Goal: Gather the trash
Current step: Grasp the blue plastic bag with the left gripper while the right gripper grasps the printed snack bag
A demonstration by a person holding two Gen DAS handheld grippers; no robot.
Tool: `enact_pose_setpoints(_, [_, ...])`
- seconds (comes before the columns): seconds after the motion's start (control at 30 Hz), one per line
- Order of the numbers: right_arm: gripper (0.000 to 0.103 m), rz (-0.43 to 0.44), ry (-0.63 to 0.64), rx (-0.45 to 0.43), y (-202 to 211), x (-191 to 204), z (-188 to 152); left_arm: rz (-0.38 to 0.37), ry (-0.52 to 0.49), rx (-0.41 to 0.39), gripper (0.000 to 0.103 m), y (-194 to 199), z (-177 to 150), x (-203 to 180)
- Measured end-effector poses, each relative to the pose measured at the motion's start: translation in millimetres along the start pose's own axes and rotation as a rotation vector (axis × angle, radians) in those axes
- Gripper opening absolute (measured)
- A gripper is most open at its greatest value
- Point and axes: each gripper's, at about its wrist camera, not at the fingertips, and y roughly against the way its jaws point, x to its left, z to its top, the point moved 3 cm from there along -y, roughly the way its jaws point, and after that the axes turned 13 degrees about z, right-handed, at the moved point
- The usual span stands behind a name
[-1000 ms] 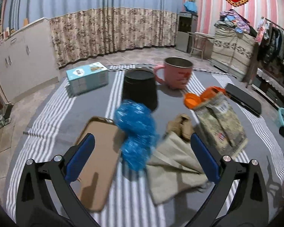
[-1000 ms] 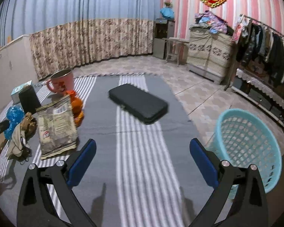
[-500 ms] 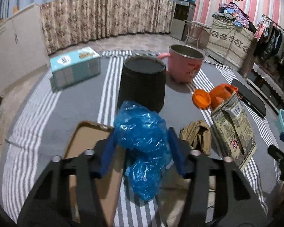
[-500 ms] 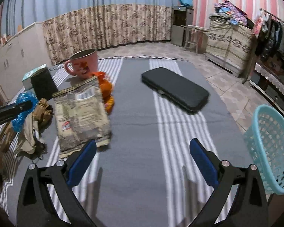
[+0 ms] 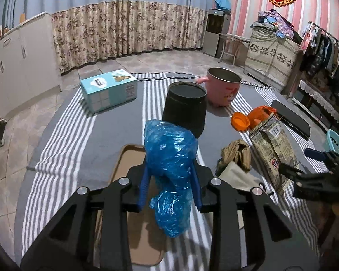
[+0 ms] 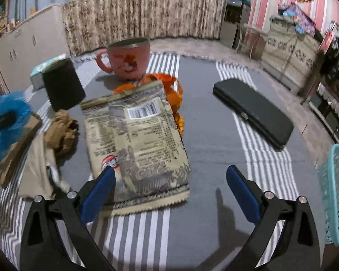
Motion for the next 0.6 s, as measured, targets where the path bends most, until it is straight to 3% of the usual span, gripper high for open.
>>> enact_pose_setpoints(0.1, [0.093,0.017,0.005,0.022,-6.5,0.0,-3.7,-0.003,0.008,0.003,0.030,3.0,-4.7,3.1])
enact_pose_setpoints(0.2, [0.064,0.084,0.000,0.009,-2.2,2.2,-4.2,-0.004,0.010,0.013,0.030,2.7,-8.0,2.5])
enact_pose_setpoints(0.3, [0.056,0.076,0.025,-0.007,2.9,6.9,-6.5,-0.006,0.011,0.017,0.030,3.7,-9.6,-0.1])
enact_pose_setpoints(0.43, [0.024,0.096,0.018,-0.055,18.6,3.5,-6.9,-0.001,0.002,-0.001,0.030,9.9,-8.1,-3.9])
enact_pose_setpoints(0.5, [0.014,0.099,0.008,-0.073,23.7,-2.3,-5.5,0.000,-0.001,-0.009,0.030,13.4,-6.0,-5.9])
enact_pose_setpoints(0.6, [0.008,0.114,-0.018,-0.093,32.9,-14.2,-7.2,-0.003,-0.003,-0.027,0.030,20.7,-0.7,-11.4])
